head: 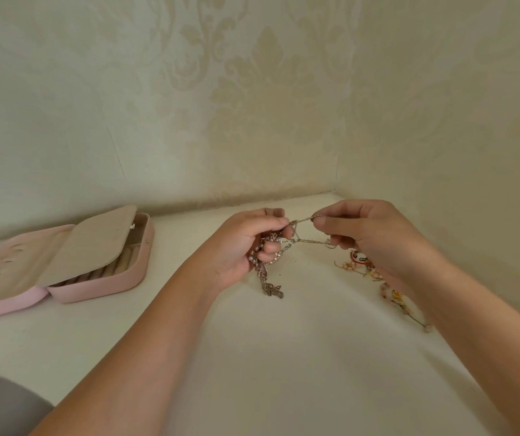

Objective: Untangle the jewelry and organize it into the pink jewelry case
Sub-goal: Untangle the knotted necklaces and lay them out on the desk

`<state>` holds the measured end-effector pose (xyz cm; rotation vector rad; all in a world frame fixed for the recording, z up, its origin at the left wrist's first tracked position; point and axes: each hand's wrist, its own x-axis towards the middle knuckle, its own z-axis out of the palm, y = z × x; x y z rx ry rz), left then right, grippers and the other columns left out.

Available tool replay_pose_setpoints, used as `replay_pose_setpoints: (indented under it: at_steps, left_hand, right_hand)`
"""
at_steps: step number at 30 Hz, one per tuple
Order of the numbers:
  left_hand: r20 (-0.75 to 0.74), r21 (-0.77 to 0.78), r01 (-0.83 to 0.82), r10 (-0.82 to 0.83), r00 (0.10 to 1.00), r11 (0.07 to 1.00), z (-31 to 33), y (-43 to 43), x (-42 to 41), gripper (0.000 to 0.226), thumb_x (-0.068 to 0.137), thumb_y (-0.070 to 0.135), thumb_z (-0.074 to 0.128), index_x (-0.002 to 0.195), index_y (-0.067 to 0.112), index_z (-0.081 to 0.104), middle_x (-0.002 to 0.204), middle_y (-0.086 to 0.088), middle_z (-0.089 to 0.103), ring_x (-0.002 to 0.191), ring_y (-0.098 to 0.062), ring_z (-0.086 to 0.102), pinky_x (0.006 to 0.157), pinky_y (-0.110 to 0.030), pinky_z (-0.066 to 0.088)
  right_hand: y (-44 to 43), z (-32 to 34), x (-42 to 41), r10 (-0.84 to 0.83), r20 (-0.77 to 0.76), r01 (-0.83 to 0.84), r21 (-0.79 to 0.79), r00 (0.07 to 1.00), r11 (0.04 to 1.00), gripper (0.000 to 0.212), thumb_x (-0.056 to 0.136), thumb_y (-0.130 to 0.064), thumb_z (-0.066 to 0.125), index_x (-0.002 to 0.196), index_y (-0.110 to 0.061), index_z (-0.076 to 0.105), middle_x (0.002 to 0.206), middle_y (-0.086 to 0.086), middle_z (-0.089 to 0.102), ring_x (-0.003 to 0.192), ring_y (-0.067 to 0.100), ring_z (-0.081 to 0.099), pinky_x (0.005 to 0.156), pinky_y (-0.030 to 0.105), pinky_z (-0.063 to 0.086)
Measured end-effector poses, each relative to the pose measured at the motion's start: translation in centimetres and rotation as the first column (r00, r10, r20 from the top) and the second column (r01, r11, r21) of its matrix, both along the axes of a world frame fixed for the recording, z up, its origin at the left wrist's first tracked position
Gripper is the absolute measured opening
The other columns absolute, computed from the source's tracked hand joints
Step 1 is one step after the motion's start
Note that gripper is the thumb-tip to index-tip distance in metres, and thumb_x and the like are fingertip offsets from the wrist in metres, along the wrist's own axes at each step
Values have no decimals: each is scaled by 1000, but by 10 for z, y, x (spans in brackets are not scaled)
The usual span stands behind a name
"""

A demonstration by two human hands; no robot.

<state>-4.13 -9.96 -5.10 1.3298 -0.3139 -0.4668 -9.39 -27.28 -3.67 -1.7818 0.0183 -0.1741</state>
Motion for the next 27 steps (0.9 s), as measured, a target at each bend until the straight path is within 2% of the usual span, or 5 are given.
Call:
replay_pose_setpoints:
  at_steps: [7,15,18,22,27]
  left_hand:
    - [143,292,-83,42,989,953,-11,0,0,15,88,1,64,102,4,67,76,-5,67,58,-11,57,49,-18,45]
    - [394,494,-267,61,917,828,-24,3,11,7,84,11,72,86,17,74,76,0,72,66,-7,63,67,-16,49]
    - [430,521,-273,28,902,809,-25,4,11,7,82,11,74,87,16,73,73,4,70,62,-3,62,67,-14,50]
    - [427,634,-201,-122,896,747,-20,11,11,21,77,16,79,96,20,71,87,8,69,79,-2,63,78,-10,47]
    - [399,726,-166,-213,892,667,-21,22,7,26,80,16,76,102,29,70,98,15,65,93,3,54,83,-12,41]
  right_hand:
    - [0,-3,0,-63,34,68,-199,997,978,7,82,-17,74,76,-18,75,55,-7,65,48,-1,51,43,9,35]
    - [-6,-12,8,-128,-62,98,-350,990,932,13,88,-12,65,75,-12,70,55,-4,65,43,3,55,48,18,42]
    - [-6,-13,8,-90,-121,18,-500,989,866,15,87,-16,64,73,-17,68,48,-7,61,36,1,48,48,20,38]
    - [-2,-7,-3,-6,-239,-160,-669,971,726,12,89,-21,60,78,-17,65,58,-6,67,34,2,47,39,13,34]
    - [-1,0,-17,132,-423,-423,-728,896,540,8,82,-23,69,76,-19,66,56,-8,65,48,1,56,56,17,37]
